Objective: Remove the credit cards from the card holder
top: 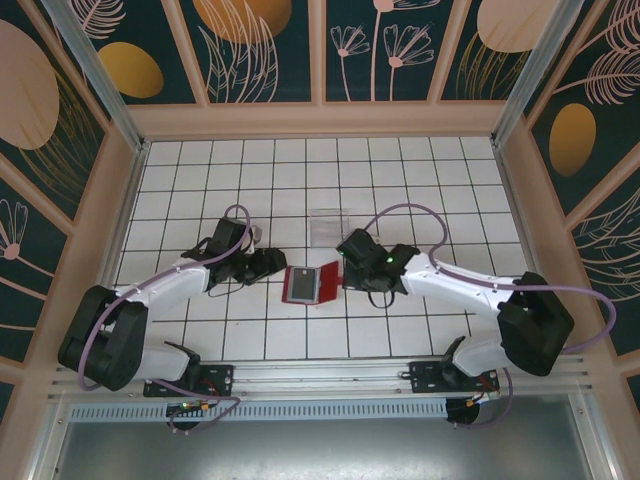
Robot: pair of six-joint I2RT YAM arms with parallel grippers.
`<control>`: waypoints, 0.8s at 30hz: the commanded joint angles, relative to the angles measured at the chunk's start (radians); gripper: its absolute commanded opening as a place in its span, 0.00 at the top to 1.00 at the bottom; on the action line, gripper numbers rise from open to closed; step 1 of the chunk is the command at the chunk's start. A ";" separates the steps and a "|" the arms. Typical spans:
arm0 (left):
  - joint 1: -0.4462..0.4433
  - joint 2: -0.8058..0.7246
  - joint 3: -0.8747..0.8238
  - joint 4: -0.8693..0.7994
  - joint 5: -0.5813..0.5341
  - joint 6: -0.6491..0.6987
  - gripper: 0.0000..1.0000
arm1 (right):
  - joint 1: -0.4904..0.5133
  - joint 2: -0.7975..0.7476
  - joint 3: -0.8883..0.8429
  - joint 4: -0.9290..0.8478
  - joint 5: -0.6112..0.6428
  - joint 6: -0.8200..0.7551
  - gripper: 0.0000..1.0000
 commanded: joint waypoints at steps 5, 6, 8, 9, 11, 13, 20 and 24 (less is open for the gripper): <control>-0.033 0.054 0.055 -0.023 0.012 0.019 0.37 | -0.077 -0.028 -0.081 -0.037 0.016 -0.018 0.93; -0.036 0.058 0.061 -0.025 0.010 0.019 0.37 | -0.078 -0.023 -0.070 -0.057 0.033 -0.009 0.89; -0.040 0.059 0.066 -0.025 0.006 0.016 0.37 | -0.078 -0.014 -0.034 -0.106 0.067 0.007 0.79; -0.039 0.058 0.068 -0.025 0.002 0.015 0.37 | -0.078 -0.014 -0.016 -0.123 0.078 0.012 0.76; -0.039 0.057 0.070 -0.025 -0.002 0.013 0.37 | -0.079 -0.014 0.028 -0.151 0.090 0.016 0.72; -0.039 0.056 0.070 -0.026 -0.004 0.012 0.37 | -0.078 -0.012 0.064 -0.172 0.099 0.016 0.68; -0.041 0.053 0.076 -0.026 -0.001 0.016 0.37 | -0.088 0.031 0.172 -0.149 0.066 -0.048 0.60; -0.041 0.057 0.075 -0.019 0.002 0.016 0.37 | -0.115 0.074 0.175 -0.033 -0.076 -0.082 0.53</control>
